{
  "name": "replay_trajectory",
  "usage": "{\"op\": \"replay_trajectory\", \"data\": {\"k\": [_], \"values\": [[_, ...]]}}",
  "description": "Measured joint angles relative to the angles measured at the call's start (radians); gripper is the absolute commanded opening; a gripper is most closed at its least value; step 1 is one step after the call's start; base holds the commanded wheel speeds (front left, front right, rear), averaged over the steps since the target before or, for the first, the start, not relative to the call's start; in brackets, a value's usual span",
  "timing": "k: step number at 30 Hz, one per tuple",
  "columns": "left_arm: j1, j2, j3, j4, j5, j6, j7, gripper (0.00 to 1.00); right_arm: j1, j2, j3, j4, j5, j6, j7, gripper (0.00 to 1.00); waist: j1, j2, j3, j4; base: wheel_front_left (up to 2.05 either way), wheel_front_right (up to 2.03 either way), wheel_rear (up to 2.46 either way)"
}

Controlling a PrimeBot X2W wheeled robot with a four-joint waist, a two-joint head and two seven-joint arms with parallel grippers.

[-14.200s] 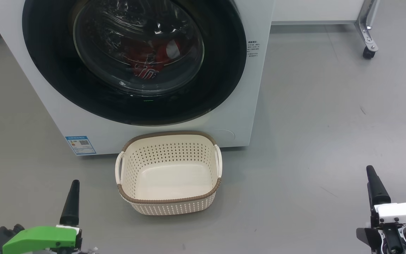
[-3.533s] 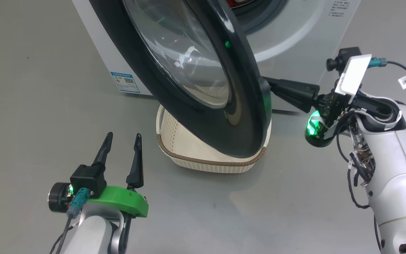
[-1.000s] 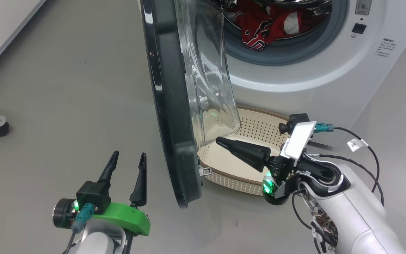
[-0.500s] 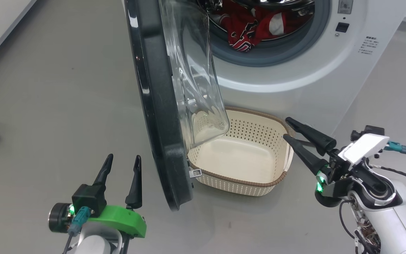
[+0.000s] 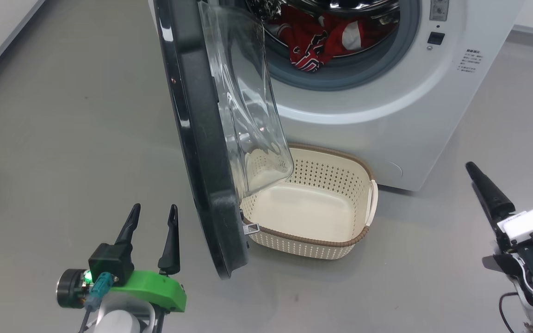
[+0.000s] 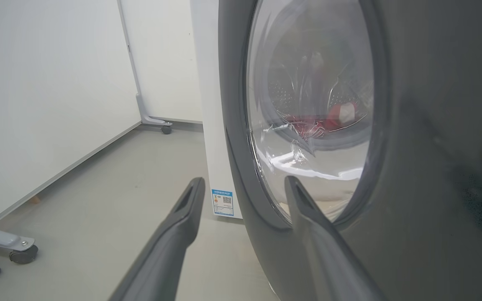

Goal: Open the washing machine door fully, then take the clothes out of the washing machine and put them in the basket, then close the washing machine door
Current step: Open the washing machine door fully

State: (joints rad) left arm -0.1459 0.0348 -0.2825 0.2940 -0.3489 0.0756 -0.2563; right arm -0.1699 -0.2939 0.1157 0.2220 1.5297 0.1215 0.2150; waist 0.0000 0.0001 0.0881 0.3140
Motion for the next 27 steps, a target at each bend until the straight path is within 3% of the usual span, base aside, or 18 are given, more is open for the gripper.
{"op": "replay_trajectory", "data": {"k": [11, 17, 23, 27], "values": [[0.026, 0.0, 0.02, 0.016, 0.012, 0.003, 0.0, 1.0, 0.132, -0.107, -0.005, 0.046, -0.419, -0.003, -0.346, 1.0, 0.0, 0.0, -0.03, -0.028, 0.0, 0.0, 0.0], [0.029, 0.0, 0.019, 0.02, 0.015, 0.003, 0.0, 1.0, 0.158, -0.166, 0.003, 0.055, -0.633, -0.11, -0.506, 1.0, 0.0, 0.0, -0.04, -0.033, 0.0, 0.0, 0.0], [0.033, 0.0, 0.022, 0.023, 0.016, 0.001, 0.0, 1.0, 0.165, -0.201, 0.045, 0.047, -0.832, -0.208, -0.485, 1.0, 0.0, 0.0, -0.047, -0.035, 0.0, 0.0, 0.0], [0.034, 0.0, 0.022, 0.025, 0.016, 0.001, 0.0, 1.0, 0.172, -0.198, 0.075, 0.024, -0.918, -0.227, -0.479, 1.0, 0.0, 0.0, -0.05, -0.037, 0.0, 0.0, 0.0]]}}
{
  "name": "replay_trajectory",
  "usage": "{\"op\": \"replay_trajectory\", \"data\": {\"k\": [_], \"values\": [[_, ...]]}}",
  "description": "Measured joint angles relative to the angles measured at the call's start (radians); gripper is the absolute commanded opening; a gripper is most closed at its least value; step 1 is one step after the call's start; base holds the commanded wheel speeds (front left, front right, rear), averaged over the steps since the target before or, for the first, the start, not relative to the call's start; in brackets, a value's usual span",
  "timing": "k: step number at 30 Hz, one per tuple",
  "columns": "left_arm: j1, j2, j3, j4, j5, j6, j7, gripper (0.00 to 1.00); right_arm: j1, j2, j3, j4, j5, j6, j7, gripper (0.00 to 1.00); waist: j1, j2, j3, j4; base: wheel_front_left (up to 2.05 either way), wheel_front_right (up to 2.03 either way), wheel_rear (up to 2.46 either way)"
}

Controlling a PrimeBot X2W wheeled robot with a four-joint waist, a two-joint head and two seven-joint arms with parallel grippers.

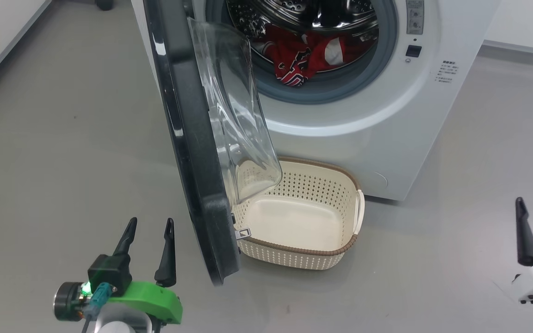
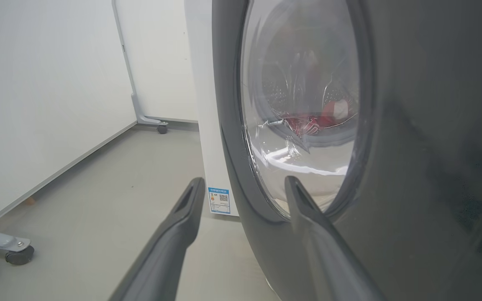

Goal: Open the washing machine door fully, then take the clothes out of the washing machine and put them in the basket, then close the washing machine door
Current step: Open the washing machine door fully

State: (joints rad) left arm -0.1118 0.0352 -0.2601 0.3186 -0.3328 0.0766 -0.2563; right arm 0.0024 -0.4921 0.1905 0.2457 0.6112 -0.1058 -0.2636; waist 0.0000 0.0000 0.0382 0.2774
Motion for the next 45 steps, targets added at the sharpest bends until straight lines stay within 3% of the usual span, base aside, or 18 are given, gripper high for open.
{"op": "replay_trajectory", "data": {"k": [18, 45], "values": [[0.006, 0.0, 0.01, 0.002, 0.002, -0.003, 0.0, 1.0, 0.052, 0.179, 0.033, -0.078, -0.156, -0.012, 0.003, 1.0, 0.0, 0.0, 0.002, -0.006, 0.0, 0.0, 0.0], [0.009, 0.0, 0.021, 0.007, 0.002, -0.004, 0.0, 1.0, 0.099, 0.268, 0.023, -0.082, -0.242, -0.013, 0.003, 1.0, 0.0, 0.0, 0.006, -0.011, 0.0, 0.0, 0.0]]}}
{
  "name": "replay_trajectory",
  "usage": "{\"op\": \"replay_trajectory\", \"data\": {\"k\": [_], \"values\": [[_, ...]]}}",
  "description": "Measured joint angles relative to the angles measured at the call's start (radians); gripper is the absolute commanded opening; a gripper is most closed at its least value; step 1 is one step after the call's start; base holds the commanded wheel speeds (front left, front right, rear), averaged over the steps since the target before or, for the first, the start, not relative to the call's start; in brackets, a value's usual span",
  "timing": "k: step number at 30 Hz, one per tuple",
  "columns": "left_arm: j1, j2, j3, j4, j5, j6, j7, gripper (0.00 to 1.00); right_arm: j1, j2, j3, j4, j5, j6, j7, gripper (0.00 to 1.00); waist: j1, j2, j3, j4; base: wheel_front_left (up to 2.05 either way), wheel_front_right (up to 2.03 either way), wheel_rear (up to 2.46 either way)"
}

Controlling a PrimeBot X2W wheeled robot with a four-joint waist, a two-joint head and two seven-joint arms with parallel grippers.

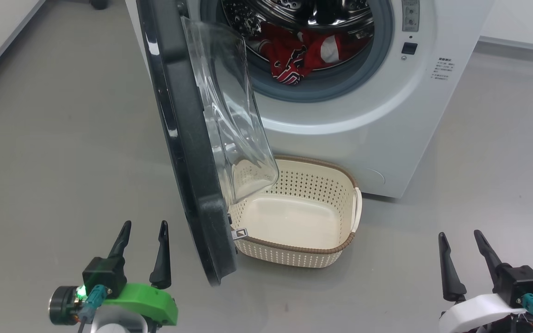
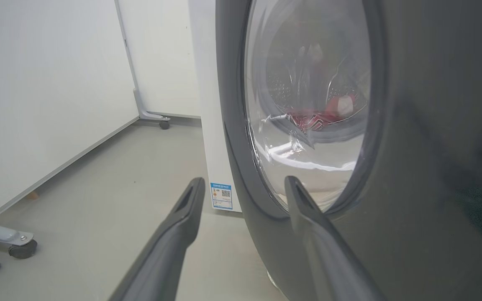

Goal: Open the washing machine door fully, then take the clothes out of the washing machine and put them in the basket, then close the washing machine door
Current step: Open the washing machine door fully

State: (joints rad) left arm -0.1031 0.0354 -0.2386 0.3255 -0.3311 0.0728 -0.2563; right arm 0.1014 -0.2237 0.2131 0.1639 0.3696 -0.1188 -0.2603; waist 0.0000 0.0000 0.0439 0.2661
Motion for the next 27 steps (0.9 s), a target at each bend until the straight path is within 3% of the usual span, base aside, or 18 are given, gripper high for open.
{"op": "replay_trajectory", "data": {"k": [10, 11, 13, 15, 16, 17, 27], "values": [[0.0, 0.0, 0.004, 0.002, 0.0, 0.0, 0.0, 1.0, 0.006, 0.014, -0.008, 0.0, -0.019, 0.0, 0.0, 1.0, 0.0, 0.0, 0.003, 0.002, 0.0, 0.0, 0.0], [0.0, 0.0, 0.004, 0.002, 0.0, 0.0, 0.0, 0.89, 0.007, 0.016, -0.009, 0.0, -0.02, 0.0, 0.0, 1.0, 0.0, 0.0, 0.004, 0.002, 0.0, 0.0, 0.0], [0.0, 0.0, 0.004, 0.005, 0.0, 0.0, 0.0, 0.46, 0.007, 0.018, -0.011, 0.0, -0.022, 0.0, 0.0, 1.0, 0.0, 0.0, 0.004, 0.002, 0.0, 0.0, 0.0], [0.0, 0.0, 0.004, 0.005, 0.0, 0.0, 0.0, 0.23, 0.01, 0.02, -0.013, 0.0, -0.024, 0.0, 0.0, 1.0, 0.0, 0.0, 0.005, 0.002, 0.0, 0.0, 0.0], [0.0, 0.0, 0.004, 0.005, 0.0, 0.0, 0.0, 0.04, 0.01, 0.021, -0.014, 0.0, -0.027, 0.0, 0.0, 1.0, 0.0, 0.0, 0.005, 0.002, 0.0, 0.0, 0.0], [0.0, 0.0, 0.004, 0.006, 0.0, 0.0, 0.0, 0.0, 0.01, 0.022, -0.015, -0.001, -0.028, 0.0, 0.0, 1.0, 0.0, 0.0, 0.005, 0.002, 0.0, 0.0, 0.0], [0.0, 0.0, 0.004, 0.005, 0.007, 0.0, 0.0, 0.0, 0.01, 0.032, -0.029, 0.0, -0.036, 0.0, 0.0, 1.0, 0.0, 0.0, 0.002, 0.0, 0.0, 0.0, 0.0]]}}
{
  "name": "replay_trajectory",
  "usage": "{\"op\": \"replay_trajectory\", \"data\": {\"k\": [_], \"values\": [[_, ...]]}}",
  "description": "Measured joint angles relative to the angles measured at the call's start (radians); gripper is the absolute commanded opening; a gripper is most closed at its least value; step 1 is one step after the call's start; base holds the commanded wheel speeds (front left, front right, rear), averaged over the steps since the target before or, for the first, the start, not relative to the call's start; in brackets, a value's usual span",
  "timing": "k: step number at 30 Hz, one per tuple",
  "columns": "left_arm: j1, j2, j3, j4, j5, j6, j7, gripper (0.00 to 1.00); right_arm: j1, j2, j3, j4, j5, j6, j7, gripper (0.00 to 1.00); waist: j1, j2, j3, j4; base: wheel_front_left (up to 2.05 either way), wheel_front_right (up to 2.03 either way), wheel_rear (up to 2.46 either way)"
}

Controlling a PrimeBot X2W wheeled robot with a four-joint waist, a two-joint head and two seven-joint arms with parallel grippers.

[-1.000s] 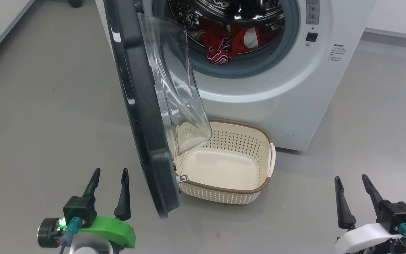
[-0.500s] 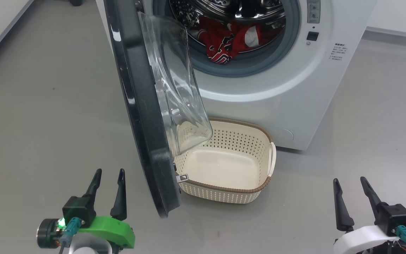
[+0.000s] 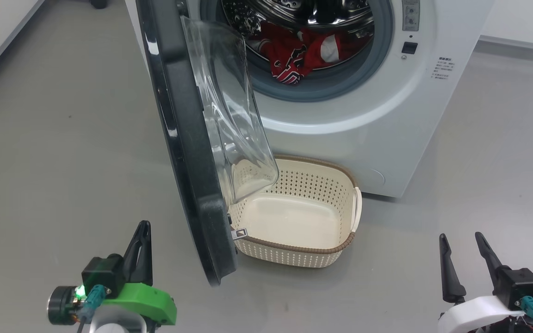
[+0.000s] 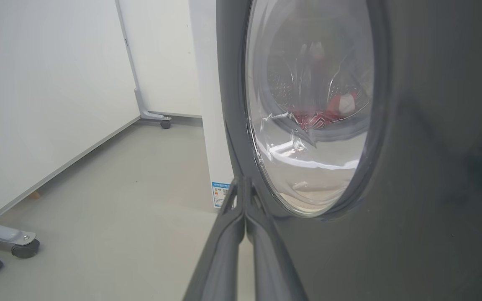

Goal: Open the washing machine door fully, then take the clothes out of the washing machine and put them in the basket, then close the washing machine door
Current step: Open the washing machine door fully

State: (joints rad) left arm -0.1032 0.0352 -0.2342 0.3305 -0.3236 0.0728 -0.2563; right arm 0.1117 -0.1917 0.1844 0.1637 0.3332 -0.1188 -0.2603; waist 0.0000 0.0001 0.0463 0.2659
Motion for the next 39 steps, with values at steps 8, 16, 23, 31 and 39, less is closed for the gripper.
{"op": "replay_trajectory", "data": {"k": [8, 16, 23, 31, 39], "values": [[-0.005, 0.0, 0.029, -0.049, 0.027, 0.002, 0.0, 0.0, 0.001, 0.008, -0.007, 0.001, -0.002, 0.0, 0.0, 1.0, 0.0, 0.0, -0.008, 0.001, 0.0, 0.0, 0.0], [-0.084, 0.015, 0.06, -0.196, 0.075, 0.007, 0.0, 0.0, 0.008, 0.015, -0.017, 0.004, -0.012, 0.002, 0.0, 1.0, 0.0, 0.0, -0.015, 0.006, 0.0, 0.0, 0.0], [-0.168, 0.02, 0.066, -0.369, 0.129, 0.012, -0.001, 0.0, 0.015, 0.025, -0.021, 0.004, -0.019, 0.003, 0.0, 1.0, 0.0, 0.0, -0.017, 0.009, 0.0, 0.0, 0.0], [-0.208, 0.018, -0.02, -0.508, 0.157, -0.009, -0.002, 0.0, 0.017, 0.034, -0.024, 0.005, -0.026, 0.003, 0.0, 1.0, 0.0, 0.0, -0.021, 0.007, 0.0, 0.0, 0.0], [-0.209, 0.014, -0.176, -0.577, 0.142, -0.077, 0.019, 0.0, 0.018, 0.038, -0.027, 0.006, -0.03, 0.007, 0.0, 1.0, 0.0, 0.0, -0.019, 0.003, 0.0, 0.0, 0.0]]}}
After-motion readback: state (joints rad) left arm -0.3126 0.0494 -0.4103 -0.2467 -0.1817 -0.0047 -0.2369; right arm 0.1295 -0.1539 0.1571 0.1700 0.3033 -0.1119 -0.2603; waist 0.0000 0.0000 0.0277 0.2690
